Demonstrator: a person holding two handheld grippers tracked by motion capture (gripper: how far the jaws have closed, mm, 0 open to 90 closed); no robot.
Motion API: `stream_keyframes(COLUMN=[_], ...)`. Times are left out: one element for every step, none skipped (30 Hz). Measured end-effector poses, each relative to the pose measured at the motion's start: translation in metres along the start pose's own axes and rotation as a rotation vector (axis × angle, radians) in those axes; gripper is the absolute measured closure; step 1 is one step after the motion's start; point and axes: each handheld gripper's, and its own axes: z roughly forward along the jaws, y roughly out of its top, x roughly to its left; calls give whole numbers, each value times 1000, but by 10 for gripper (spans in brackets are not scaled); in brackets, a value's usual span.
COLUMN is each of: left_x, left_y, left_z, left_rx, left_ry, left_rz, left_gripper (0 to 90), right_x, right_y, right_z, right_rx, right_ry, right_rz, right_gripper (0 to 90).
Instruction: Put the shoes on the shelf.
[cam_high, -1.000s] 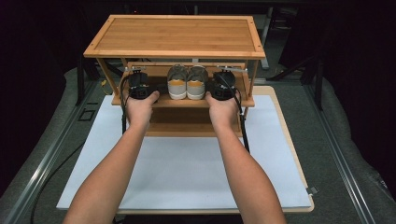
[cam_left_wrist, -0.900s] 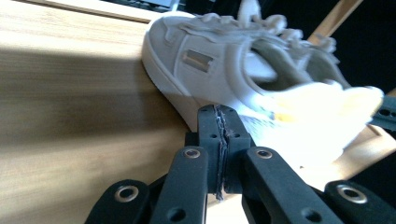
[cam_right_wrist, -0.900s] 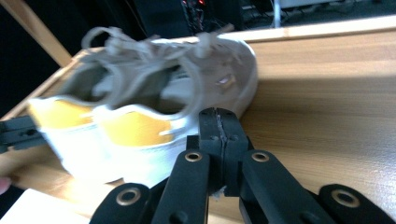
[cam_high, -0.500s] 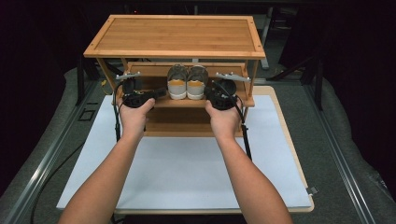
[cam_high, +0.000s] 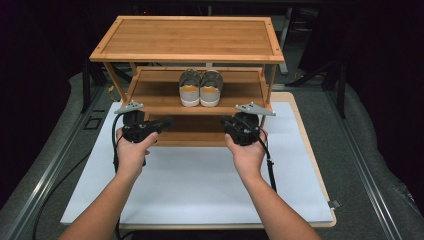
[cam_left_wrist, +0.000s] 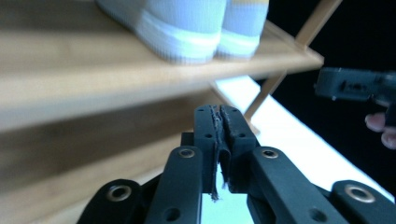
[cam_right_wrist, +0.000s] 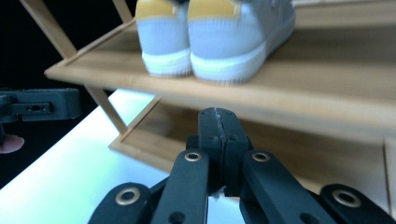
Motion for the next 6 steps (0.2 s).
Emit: stream_keyframes(left_x=[0,-1,-1,-1,-2,-2], left_y=[-4,-9,-14,-14,-21,-26], left_z=[-2,-5,-7,-7,-11,-13], left_rx=[9,18,22,22,24,28], left_ry=[0,0,-7,-7,-4,-4], left_rz=[9,18,25,25,38,46], left_gripper=[841,828,815,795,795,773], right_x=[0,0,1,1,1,2], right_y=[-5,-10,-16,-16,-22,-30], right_z=[-1,-3,-5,-5,-7,-11], right_rx=[5,12,9,9,16,20], right_ry=[2,12,13,13,10,16], right_rz=[-1,-6,-9,-9,-20,-35], right_gripper=[899,893,880,880,859,838])
